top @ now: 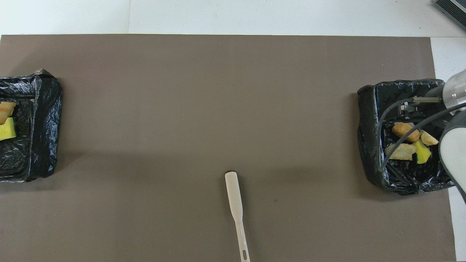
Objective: Sweep and dump trash in bin
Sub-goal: 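Bring the empty dustpan back from the bin with the left gripper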
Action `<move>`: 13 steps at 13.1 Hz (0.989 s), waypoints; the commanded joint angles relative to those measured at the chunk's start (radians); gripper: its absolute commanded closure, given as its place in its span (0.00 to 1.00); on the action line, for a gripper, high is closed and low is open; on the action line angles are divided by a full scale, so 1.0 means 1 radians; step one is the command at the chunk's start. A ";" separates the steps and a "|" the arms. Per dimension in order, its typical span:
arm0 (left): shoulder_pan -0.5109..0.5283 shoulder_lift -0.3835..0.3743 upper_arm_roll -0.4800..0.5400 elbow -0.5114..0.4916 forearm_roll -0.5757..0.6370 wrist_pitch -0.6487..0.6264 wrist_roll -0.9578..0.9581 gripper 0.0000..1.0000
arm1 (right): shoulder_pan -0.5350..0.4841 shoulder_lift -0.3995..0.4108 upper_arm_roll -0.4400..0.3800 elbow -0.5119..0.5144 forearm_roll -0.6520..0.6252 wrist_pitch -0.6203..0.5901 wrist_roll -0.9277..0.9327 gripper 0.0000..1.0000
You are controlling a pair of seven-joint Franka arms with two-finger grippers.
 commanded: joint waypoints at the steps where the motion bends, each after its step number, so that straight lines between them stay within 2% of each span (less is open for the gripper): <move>1: -0.053 -0.027 0.011 -0.028 -0.169 -0.032 -0.036 1.00 | 0.012 -0.003 -0.009 0.001 0.002 -0.008 -0.020 0.00; 4: -0.035 -0.029 0.012 -0.034 -0.479 -0.029 -0.126 1.00 | -0.006 -0.001 -0.012 0.001 0.000 -0.008 -0.019 0.00; 7: -0.015 -0.070 0.014 -0.114 -0.720 -0.012 -0.244 1.00 | -0.009 -0.001 -0.010 0.001 0.000 -0.008 -0.020 0.00; 11: -0.076 -0.069 0.011 -0.189 -0.916 0.006 -0.517 1.00 | -0.009 -0.001 -0.012 0.001 0.000 -0.008 -0.019 0.00; 13: -0.142 -0.057 0.011 -0.203 -0.976 0.008 -0.777 1.00 | -0.009 -0.001 -0.010 0.001 0.000 -0.008 -0.020 0.00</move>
